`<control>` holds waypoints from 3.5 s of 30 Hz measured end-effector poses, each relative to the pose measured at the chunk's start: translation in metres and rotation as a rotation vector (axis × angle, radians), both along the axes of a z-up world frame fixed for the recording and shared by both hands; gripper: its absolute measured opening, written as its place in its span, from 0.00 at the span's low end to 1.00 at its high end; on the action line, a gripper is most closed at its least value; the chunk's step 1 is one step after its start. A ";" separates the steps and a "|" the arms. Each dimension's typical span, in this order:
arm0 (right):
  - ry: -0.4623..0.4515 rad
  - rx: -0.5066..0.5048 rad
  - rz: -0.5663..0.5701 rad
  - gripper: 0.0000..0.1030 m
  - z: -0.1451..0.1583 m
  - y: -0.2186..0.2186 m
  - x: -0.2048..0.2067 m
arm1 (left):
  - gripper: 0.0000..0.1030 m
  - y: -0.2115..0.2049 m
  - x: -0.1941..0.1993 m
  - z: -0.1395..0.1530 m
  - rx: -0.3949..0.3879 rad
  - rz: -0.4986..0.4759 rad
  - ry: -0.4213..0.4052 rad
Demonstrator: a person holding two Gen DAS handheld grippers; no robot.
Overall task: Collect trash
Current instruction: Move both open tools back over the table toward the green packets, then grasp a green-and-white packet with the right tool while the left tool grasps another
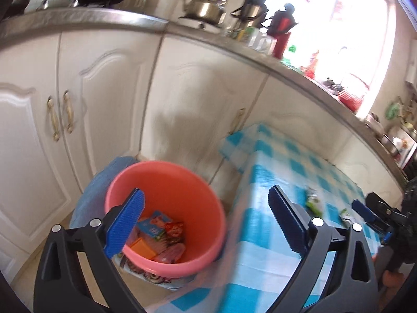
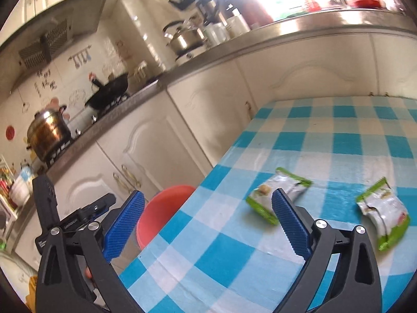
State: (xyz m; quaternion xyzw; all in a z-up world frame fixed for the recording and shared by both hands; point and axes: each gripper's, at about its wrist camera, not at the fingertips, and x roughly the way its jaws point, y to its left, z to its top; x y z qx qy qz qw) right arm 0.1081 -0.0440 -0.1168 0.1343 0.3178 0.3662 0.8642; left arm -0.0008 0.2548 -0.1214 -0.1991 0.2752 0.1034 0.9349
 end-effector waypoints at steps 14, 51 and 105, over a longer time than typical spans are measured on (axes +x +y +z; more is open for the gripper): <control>-0.023 0.078 -0.082 0.95 -0.003 -0.085 -0.010 | 0.94 -0.106 0.020 0.021 0.061 -0.197 0.066; 0.185 -0.002 -0.140 0.95 -0.036 -0.180 0.050 | 0.94 -0.237 0.110 0.000 0.418 -0.427 0.249; 0.179 -0.354 -0.136 0.48 -0.057 -0.126 0.063 | 0.49 -0.222 0.182 -0.045 0.328 -0.479 0.327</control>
